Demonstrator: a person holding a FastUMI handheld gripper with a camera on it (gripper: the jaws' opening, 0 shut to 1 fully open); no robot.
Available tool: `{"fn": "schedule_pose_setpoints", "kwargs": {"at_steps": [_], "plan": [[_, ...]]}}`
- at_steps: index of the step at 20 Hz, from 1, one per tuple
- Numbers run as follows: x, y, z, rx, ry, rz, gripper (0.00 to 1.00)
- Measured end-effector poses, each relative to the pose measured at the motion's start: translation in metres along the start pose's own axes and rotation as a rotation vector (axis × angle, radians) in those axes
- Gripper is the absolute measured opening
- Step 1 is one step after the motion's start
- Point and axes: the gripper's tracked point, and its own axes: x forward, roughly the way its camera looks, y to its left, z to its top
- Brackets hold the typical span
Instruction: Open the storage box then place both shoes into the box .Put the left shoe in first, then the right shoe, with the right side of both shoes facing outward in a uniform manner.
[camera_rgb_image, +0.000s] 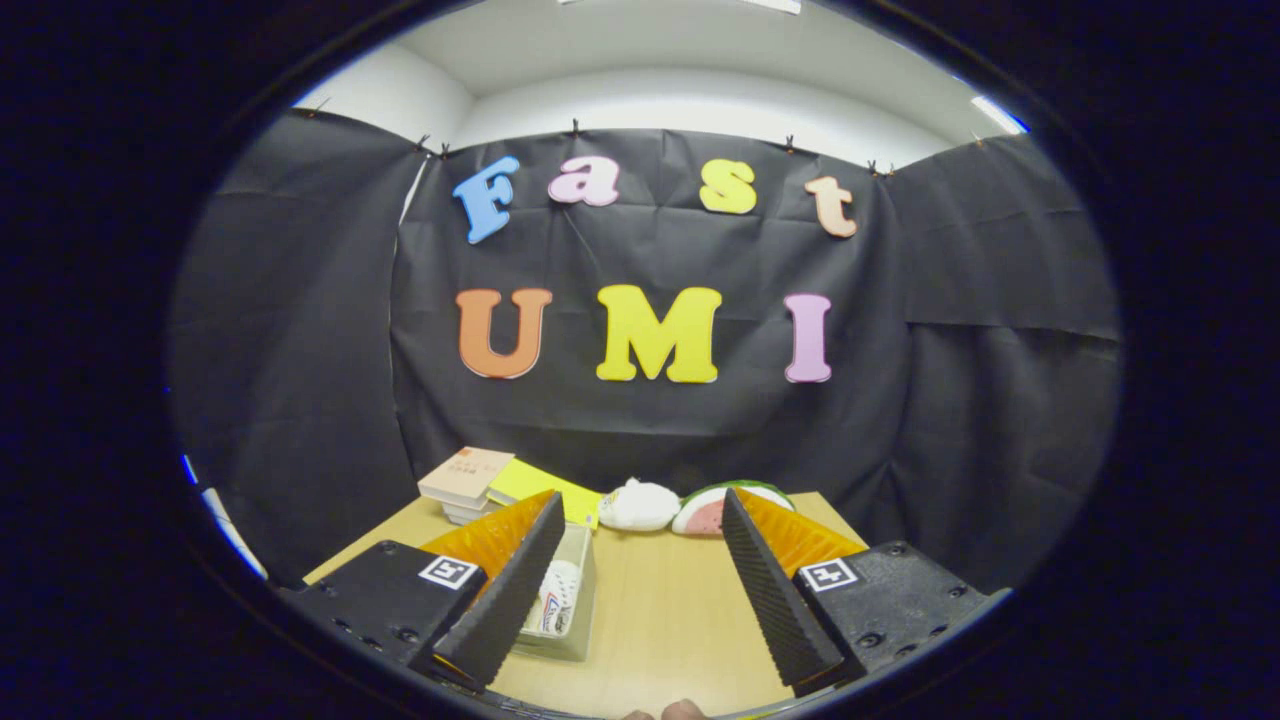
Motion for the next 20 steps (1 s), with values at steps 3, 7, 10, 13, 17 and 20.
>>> {"fn": "schedule_pose_setpoints", "kwargs": {"at_steps": [3,7,10,13,17,20], "plan": [[-0.022,-0.012,-0.006,-0.003,-0.041,-0.038,1.00],[-0.041,-0.013,-0.007,-0.009,-0.088,-0.048,1.00],[-0.048,-0.012,-0.004,-0.005,-0.102,-0.032,1.00],[-0.051,-0.014,-0.001,0.032,-0.119,-0.017,1.00],[-0.052,-0.022,0.002,0.025,-0.130,-0.027,1.00],[-0.051,-0.027,0.003,0.028,-0.131,-0.029,1.00]]}}
